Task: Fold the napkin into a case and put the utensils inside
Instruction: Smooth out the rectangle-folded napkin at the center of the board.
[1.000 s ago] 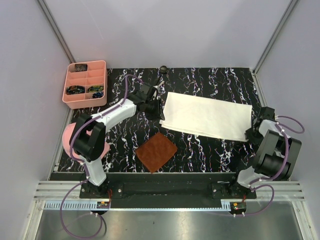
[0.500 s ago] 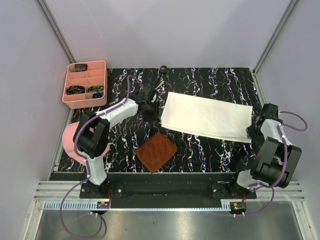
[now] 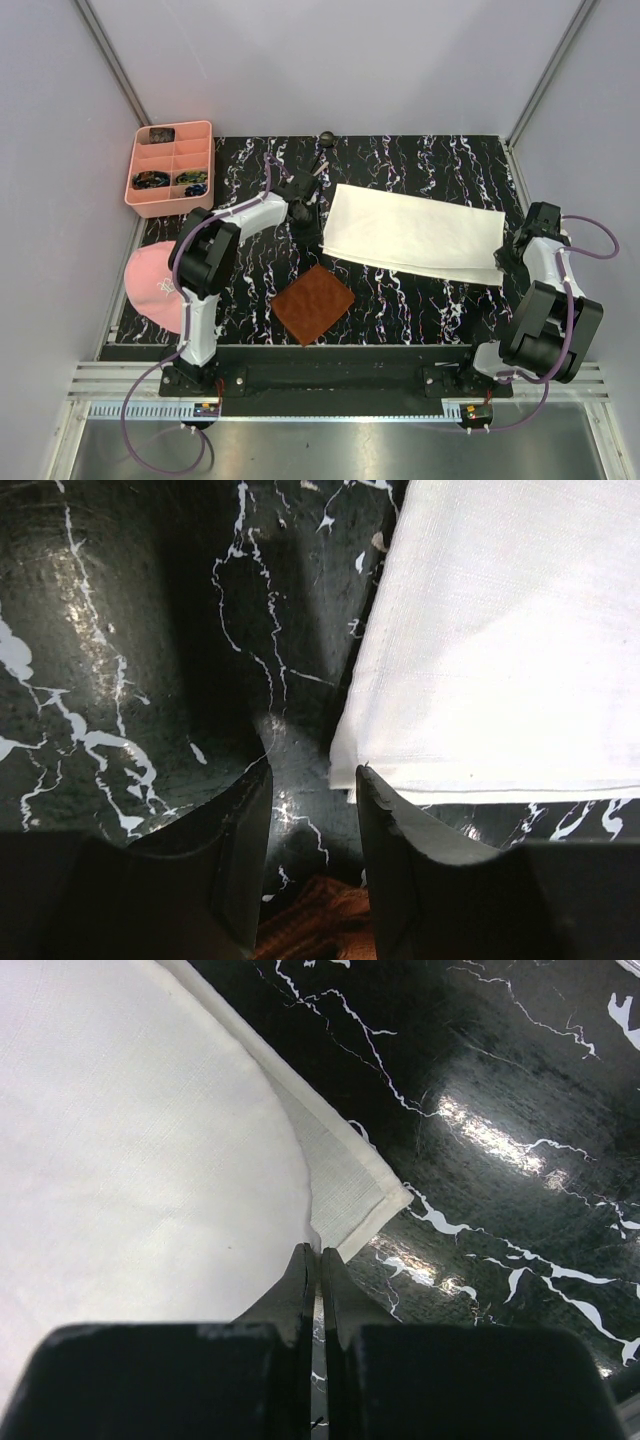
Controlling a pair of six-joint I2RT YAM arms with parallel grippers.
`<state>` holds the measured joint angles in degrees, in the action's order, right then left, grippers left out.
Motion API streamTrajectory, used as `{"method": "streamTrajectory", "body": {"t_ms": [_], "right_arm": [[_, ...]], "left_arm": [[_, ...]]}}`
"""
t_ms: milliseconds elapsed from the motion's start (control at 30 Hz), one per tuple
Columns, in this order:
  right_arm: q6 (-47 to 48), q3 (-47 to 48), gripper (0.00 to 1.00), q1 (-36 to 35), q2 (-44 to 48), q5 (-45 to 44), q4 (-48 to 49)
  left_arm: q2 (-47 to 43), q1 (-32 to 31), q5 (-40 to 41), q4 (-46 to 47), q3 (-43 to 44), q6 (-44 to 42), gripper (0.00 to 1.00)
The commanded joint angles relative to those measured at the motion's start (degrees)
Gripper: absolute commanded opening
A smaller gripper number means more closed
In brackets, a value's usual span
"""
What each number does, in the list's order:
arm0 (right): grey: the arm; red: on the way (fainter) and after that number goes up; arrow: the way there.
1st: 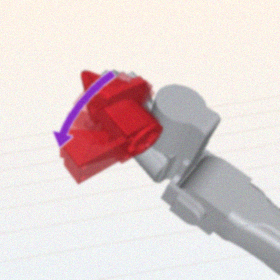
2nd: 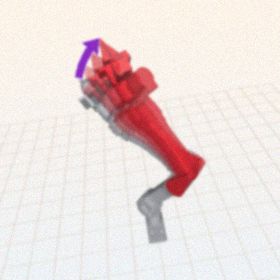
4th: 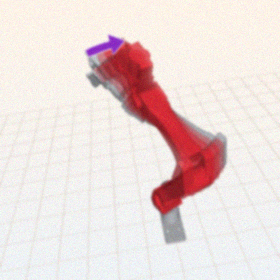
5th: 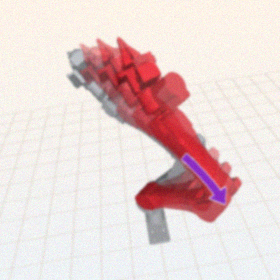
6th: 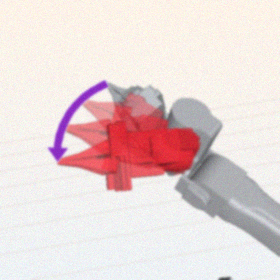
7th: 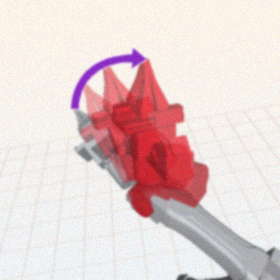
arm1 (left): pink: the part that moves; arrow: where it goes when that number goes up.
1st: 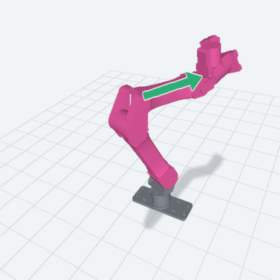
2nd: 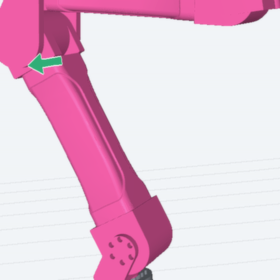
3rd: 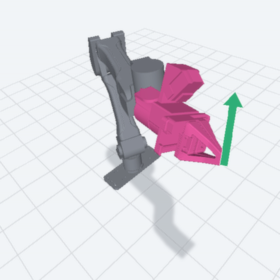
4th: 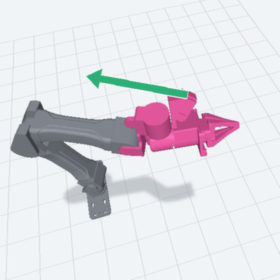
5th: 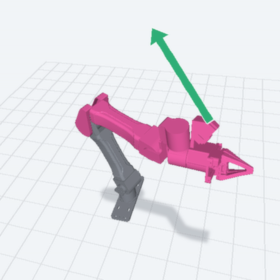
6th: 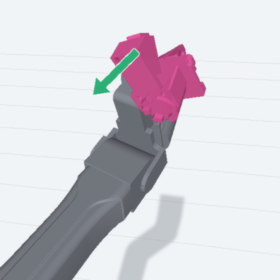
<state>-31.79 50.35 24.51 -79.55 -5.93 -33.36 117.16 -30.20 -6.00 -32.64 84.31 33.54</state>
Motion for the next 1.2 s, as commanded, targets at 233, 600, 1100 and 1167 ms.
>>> {"method": "streamTrajectory", "body": {"t_ms": [233, 600, 1100, 1167], "right_arm": [[1.38, 2.65, 0.0, -0.61, 1.33, 0.05, -0.65], [1.73, 2.91, 0.0, -0.61, 1.68, -0.74, -0.56], [3.31, 6.26, 0.0, -0.61, -1.22, -2.15, -1.53], [3.31, 4.68, 0.0, -0.61, -1.48, -2.06, -1.53]], "left_arm": [[2.28, -0.04, -2.78, 2.41, 2.44, 5.13, 0.38], [2.02, -0.04, -5.6, 4.08, 1.38, 7.07, 0.16], [-6.77, -1.09, -6.39, 3.99, 0.25, 5.4, 0.0], [-6.6, -1.8, -7.0, 4.34, -1.25, 5.92, 0.0]]}}
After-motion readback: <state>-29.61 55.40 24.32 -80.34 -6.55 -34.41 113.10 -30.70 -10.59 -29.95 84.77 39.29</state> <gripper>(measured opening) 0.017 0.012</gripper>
